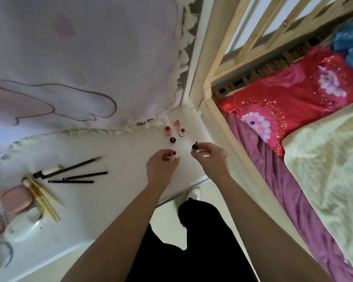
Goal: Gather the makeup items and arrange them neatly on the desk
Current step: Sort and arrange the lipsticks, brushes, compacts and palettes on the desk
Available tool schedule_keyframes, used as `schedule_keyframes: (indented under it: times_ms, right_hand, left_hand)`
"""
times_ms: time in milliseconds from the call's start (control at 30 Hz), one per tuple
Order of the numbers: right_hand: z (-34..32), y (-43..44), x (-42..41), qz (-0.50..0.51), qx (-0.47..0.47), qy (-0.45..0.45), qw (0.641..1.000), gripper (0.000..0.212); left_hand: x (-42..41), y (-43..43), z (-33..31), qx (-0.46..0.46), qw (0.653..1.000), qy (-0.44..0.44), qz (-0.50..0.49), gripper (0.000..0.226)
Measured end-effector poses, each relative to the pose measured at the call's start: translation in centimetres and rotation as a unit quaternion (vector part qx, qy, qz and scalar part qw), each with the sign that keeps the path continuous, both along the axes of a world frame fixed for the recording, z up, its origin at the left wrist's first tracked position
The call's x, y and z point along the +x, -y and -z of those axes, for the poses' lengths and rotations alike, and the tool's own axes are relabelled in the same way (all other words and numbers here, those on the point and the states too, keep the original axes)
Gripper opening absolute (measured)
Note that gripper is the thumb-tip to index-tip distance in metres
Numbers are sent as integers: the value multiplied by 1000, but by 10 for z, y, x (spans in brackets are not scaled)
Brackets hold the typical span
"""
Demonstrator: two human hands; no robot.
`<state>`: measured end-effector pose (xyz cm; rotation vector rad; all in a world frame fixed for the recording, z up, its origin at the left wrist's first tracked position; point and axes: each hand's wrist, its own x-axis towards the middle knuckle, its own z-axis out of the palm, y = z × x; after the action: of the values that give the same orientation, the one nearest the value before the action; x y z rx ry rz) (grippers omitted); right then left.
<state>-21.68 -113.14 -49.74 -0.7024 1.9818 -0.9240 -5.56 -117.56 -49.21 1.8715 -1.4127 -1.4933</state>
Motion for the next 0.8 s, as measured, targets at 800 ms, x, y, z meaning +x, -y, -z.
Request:
schedule_keyframes:
  times_ms: [800]
  right_hand:
    - [24,27,-21,-189,29,-145,971,44]
  left_hand:
    - [-15,-2,24,-82,989,123,-20,29]
